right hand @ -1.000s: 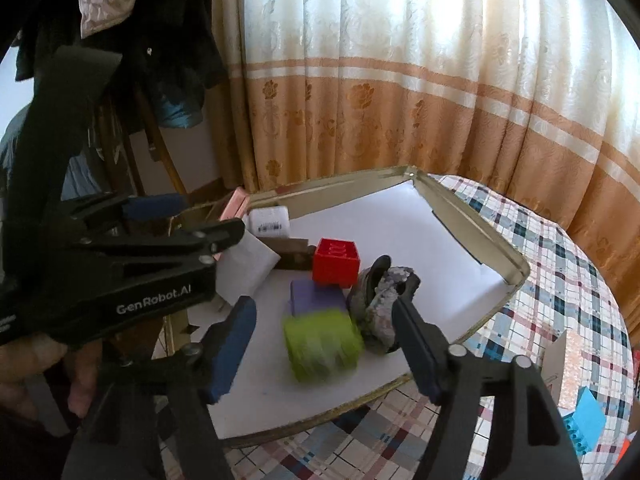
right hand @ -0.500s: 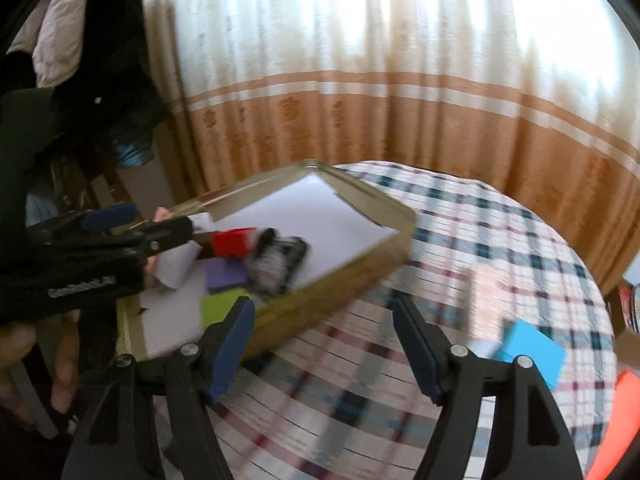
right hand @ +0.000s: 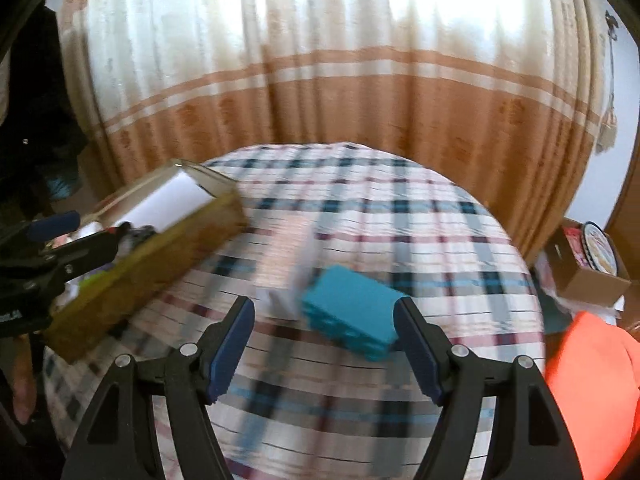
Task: Organize rigid objects
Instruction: 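Move the right tool to the blue lego brick while the left tool approaches the pink patterned box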
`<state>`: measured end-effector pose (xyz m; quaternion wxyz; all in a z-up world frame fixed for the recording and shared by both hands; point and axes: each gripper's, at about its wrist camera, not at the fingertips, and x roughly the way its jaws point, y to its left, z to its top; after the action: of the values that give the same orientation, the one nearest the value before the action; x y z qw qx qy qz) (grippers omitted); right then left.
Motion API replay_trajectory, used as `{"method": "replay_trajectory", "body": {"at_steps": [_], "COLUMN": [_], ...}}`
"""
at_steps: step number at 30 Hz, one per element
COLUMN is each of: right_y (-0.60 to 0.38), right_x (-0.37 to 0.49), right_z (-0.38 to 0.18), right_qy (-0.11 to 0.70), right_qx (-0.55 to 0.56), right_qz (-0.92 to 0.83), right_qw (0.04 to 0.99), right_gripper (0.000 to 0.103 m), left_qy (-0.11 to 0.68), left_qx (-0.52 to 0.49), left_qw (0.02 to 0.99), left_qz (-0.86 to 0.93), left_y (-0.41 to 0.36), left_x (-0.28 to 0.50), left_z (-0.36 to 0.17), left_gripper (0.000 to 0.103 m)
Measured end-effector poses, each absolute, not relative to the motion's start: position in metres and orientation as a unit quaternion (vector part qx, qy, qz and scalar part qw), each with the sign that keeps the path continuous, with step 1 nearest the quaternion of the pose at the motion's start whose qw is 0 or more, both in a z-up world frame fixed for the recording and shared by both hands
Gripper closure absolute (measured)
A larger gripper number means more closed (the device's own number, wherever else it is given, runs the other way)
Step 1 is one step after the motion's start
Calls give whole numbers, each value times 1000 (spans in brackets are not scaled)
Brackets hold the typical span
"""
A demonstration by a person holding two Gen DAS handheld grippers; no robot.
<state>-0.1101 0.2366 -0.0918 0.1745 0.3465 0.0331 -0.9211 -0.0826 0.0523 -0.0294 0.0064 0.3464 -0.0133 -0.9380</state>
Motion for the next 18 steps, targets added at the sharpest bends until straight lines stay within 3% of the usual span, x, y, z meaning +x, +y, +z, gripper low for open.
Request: {"method": "replay_trajectory", "body": {"at_steps": [18], "right_y": [243], "right_x": [-160], "right_z": [-125], "right_qy": [91], "right_qx": [414], "right_qz": [-882], "right_qw": [208], "right_gripper": [29], "left_qy": [-21], "left_qx": [395], "left_qw": [-22], "left_qz": [-918], "left_y": [92], "left_x": [-125], "left_z": [-59], "left_gripper": [10]}}
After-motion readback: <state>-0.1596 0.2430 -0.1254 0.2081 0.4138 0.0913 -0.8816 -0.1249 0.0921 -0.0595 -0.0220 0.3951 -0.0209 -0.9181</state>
